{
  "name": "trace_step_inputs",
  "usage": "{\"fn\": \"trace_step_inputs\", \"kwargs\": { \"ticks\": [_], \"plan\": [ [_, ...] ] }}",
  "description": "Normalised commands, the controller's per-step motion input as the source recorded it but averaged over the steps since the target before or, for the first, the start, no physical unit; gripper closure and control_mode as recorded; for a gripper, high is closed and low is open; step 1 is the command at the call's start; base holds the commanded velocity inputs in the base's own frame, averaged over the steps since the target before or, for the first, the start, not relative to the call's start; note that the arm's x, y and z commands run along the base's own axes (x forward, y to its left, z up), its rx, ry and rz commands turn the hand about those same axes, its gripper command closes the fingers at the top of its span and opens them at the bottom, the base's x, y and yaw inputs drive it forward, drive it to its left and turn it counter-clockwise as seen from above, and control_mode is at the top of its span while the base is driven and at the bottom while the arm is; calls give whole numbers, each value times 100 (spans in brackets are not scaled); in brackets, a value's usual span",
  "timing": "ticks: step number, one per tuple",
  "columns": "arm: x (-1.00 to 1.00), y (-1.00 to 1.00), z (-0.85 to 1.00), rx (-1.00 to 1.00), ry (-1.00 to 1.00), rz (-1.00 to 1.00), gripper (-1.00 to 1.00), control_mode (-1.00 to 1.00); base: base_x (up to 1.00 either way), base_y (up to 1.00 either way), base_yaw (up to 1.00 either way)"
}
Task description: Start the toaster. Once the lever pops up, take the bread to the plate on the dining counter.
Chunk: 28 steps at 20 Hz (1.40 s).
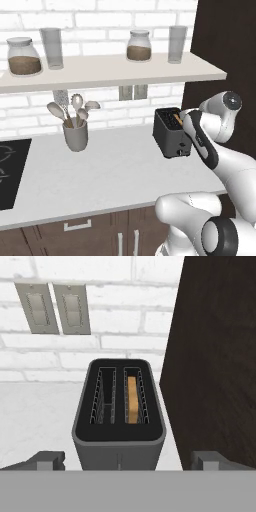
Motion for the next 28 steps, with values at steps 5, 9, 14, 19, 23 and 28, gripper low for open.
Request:
{"fn": "trace_step_inputs", "kwargs": {
  "ticks": [5, 9, 14, 19, 23, 28],
  "plan": [
    [0, 0, 0, 0, 0, 0, -100, -100, 0, 0, 0],
    [0, 0, 0, 0, 0, 0, -100, -100, 0, 0, 0],
    [0, 0, 0, 0, 0, 0, -100, -100, 0, 0, 0],
    [0, 0, 0, 0, 0, 0, -100, -100, 0, 0, 0],
    [0, 0, 0, 0, 0, 0, -100, -100, 0, 0, 0],
    [0, 0, 0, 0, 0, 0, -100, -100, 0, 0, 0]
  ]
}}
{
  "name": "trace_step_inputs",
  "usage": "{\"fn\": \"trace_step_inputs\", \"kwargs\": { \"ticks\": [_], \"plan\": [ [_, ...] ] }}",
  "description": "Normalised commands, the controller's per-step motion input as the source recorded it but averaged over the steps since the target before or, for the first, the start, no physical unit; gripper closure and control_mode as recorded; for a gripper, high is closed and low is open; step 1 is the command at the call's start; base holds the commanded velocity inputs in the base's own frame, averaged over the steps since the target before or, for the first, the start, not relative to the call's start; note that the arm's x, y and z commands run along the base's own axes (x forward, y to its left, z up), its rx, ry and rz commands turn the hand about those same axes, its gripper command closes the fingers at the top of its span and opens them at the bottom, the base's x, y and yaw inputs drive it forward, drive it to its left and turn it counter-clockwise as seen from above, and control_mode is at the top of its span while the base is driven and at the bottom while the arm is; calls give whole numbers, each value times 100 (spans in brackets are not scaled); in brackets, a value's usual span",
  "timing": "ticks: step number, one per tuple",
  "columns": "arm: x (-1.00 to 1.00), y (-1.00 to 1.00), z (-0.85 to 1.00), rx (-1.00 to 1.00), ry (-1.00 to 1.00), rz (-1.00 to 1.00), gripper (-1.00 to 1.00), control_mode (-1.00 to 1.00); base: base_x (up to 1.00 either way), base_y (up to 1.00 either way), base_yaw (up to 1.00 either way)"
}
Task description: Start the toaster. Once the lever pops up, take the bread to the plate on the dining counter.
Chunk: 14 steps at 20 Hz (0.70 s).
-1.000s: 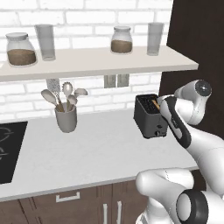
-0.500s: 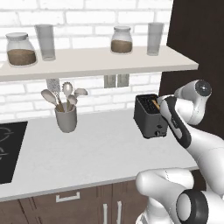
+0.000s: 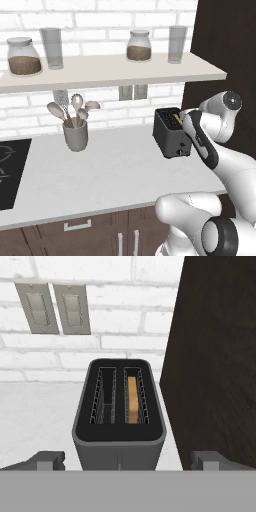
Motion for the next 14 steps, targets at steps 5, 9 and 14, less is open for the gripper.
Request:
{"fn": "trace_step_inputs", "kwargs": {
  "ticks": [5, 9, 14],
  "plan": [
    [0, 0, 0, 0, 0, 0, -100, -100, 0, 0, 0],
    [0, 0, 0, 0, 0, 0, -100, -100, 0, 0, 0],
    [0, 0, 0, 0, 0, 0, -100, -100, 0, 0, 0]
  ]
}}
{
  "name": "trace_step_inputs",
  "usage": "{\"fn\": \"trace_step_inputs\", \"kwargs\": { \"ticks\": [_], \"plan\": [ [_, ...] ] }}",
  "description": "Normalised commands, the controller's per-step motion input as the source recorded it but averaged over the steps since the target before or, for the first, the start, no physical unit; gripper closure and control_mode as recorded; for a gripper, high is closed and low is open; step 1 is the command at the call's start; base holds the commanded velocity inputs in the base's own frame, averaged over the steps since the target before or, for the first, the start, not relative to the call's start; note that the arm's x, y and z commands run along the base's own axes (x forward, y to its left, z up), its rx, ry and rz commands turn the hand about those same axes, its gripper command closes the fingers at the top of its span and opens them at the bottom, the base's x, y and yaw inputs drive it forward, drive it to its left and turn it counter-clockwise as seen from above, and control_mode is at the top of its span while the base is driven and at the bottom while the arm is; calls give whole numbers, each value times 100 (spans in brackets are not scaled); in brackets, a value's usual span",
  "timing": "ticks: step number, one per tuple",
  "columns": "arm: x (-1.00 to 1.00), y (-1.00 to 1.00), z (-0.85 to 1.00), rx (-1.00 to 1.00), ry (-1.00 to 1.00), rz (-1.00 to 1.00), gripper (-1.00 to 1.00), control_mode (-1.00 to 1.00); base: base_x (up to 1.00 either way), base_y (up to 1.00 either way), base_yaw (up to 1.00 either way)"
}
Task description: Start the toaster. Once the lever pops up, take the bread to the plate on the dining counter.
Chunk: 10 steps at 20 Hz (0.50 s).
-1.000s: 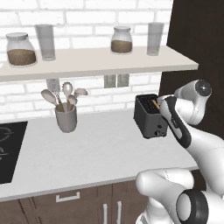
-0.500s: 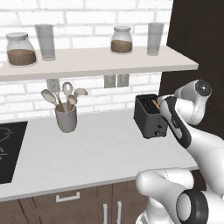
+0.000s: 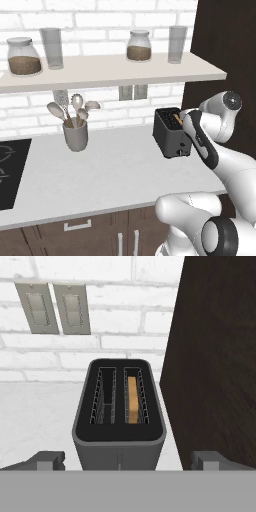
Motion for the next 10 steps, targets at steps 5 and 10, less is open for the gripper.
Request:
{"fn": "trace_step_inputs", "kwargs": {
  "ticks": [5, 10],
  "plan": [
    [0, 0, 0, 0, 0, 0, -100, -100, 0, 0, 0],
    [0, 0, 0, 0, 0, 0, -100, -100, 0, 0, 0]
  ]
}}
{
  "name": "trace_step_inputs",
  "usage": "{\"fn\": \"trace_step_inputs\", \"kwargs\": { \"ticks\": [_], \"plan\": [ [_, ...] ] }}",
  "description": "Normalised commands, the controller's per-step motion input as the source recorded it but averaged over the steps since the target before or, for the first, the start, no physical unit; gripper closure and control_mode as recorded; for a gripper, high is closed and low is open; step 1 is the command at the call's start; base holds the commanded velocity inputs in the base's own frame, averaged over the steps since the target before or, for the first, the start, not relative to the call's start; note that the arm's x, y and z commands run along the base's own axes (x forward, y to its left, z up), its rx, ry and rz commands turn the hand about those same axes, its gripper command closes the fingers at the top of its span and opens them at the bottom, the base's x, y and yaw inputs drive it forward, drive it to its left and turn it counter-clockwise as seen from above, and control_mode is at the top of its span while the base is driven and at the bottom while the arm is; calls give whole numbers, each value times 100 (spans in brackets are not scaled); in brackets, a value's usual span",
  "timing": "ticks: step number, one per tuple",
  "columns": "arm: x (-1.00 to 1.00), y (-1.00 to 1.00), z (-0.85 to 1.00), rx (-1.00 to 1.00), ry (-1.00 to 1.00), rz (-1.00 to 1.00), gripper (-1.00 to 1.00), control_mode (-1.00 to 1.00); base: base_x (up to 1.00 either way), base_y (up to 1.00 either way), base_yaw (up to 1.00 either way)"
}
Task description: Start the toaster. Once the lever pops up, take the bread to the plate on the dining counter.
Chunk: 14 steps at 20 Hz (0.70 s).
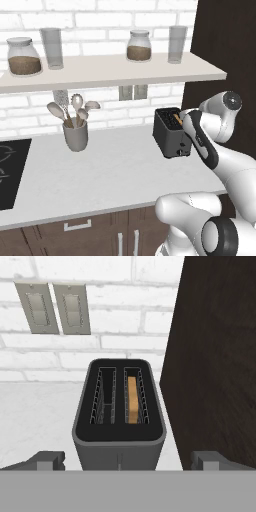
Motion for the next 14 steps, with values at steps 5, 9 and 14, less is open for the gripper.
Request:
{"fn": "trace_step_inputs", "kwargs": {
  "ticks": [5, 9, 14],
  "plan": [
    [0, 0, 0, 0, 0, 0, -100, -100, 0, 0, 0],
    [0, 0, 0, 0, 0, 0, -100, -100, 0, 0, 0],
    [0, 0, 0, 0, 0, 0, -100, -100, 0, 0, 0]
  ]
}}
